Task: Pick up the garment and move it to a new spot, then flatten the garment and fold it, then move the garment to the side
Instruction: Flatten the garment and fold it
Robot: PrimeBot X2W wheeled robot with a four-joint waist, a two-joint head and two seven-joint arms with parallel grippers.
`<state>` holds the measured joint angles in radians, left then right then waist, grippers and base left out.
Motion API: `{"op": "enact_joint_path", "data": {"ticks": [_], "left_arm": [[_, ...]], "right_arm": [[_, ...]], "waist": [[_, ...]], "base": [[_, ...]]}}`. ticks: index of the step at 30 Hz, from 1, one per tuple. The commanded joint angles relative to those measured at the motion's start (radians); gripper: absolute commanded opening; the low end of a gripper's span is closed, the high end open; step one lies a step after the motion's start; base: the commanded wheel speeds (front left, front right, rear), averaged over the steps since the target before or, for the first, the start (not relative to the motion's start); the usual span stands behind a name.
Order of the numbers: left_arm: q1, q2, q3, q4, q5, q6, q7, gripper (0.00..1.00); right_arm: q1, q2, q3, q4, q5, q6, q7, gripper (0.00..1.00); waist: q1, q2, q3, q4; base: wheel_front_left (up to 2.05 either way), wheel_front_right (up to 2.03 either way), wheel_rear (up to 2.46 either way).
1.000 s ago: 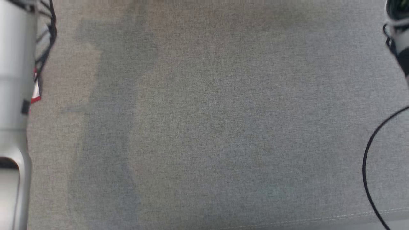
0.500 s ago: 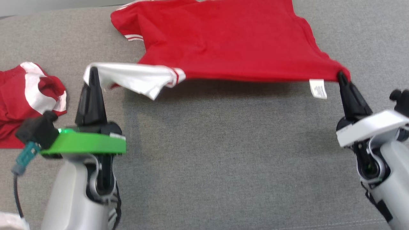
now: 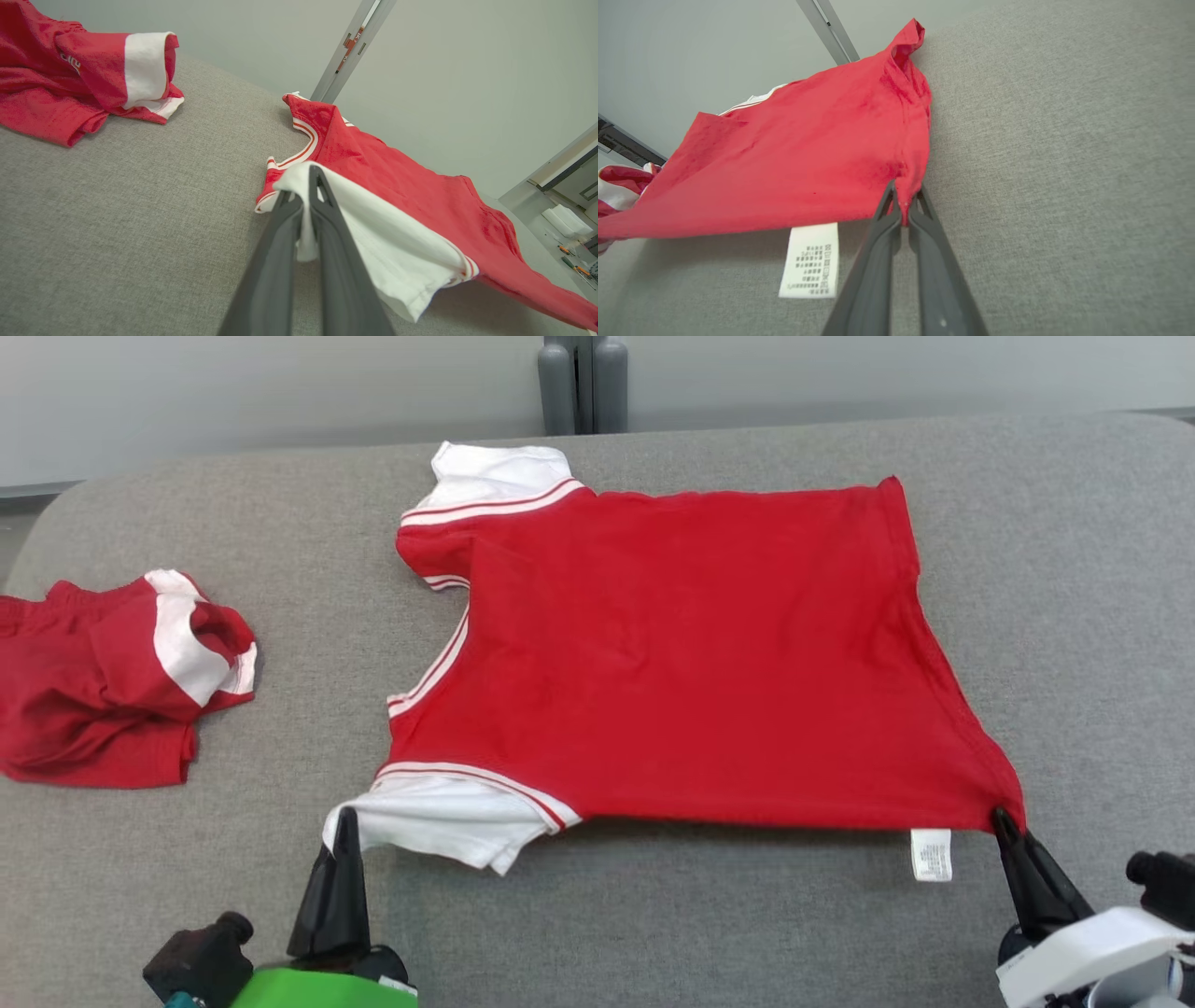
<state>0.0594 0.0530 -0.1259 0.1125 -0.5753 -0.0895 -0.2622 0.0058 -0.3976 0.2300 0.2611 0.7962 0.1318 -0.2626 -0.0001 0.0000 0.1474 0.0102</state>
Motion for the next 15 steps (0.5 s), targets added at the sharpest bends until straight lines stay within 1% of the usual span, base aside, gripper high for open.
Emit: {"op": "enact_joint_path", "data": {"ticks": [1, 8, 15], "left_arm": [[0.028, 0.001, -0.004, -0.006, 0.001, -0.005, -0.003, 0.0], [0.08, -0.001, -0.046, -0.006, -0.005, -0.003, -0.004, 0.0], [0.045, -0.001, -0.074, 0.009, 0.019, -0.013, -0.003, 0.0]], "right_arm": [[0.035, -0.005, -0.013, -0.004, -0.017, -0.002, -0.003, 0.0], [0.12, 0.022, -0.063, -0.036, -0.051, -0.002, 0.013, 0.0], [0.1, 0.045, -0.077, -0.064, -0.078, -0.002, 0.04, 0.0]], "waist": [[0.0001, 0.0, -0.022, 0.013], [0.0001, 0.0, -0.04, 0.015], [0.0001, 0.0, -0.046, 0.005]], "base": [[0.0, 0.0, 0.0], [0.0, 0.0, 0.0], [0.0, 0.0, 0.0]]}}
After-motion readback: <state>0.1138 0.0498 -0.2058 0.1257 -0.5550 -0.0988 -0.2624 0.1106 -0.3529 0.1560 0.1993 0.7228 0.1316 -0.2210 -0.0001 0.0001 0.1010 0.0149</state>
